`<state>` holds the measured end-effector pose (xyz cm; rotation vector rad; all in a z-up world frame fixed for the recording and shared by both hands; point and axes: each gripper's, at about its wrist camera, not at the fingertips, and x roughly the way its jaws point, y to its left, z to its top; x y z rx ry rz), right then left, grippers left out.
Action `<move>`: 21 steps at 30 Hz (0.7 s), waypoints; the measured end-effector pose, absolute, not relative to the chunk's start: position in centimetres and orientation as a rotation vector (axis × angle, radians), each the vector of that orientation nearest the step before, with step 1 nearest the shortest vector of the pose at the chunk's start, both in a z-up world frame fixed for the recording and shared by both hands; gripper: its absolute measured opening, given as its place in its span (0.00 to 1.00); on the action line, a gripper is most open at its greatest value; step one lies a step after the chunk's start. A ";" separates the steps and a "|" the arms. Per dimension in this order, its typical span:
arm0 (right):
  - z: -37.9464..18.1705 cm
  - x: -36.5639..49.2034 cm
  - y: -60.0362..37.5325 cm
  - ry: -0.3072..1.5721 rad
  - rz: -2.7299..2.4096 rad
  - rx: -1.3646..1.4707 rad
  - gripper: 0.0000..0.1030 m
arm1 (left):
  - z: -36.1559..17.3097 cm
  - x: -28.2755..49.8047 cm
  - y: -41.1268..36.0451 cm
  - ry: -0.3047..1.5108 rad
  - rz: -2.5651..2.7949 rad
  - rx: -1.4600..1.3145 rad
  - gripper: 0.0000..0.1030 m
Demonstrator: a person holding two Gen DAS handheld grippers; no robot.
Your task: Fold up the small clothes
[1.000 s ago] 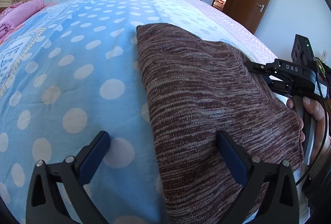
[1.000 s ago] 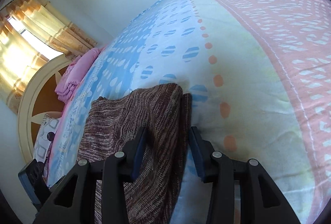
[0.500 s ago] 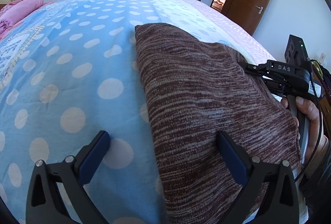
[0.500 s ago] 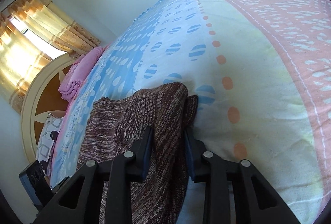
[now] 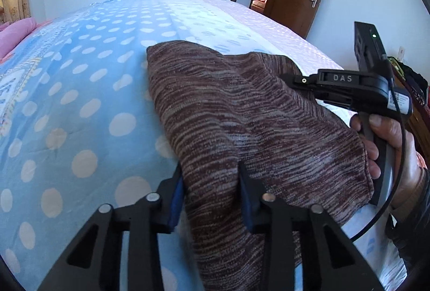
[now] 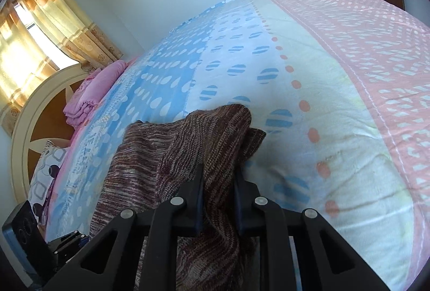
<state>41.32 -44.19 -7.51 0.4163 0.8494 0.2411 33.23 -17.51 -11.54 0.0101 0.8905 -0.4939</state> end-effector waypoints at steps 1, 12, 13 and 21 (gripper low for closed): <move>-7.1 41.0 -44.1 0.840 0.243 0.415 0.17 | -11.2 33.0 -17.4 0.889 -0.492 0.013 0.31; -3.3 36.9 -39.8 0.781 0.341 0.386 0.17 | -7.6 28.2 -15.0 0.828 -0.493 0.055 0.26; -3.2 36.5 -39.3 0.779 0.351 0.387 0.17 | -7.4 27.9 -14.6 0.824 -0.490 0.056 0.26; -2.4 34.4 -33.8 0.765 0.443 0.392 0.17 | -6.3 24.5 -10.0 0.789 -0.438 0.045 0.26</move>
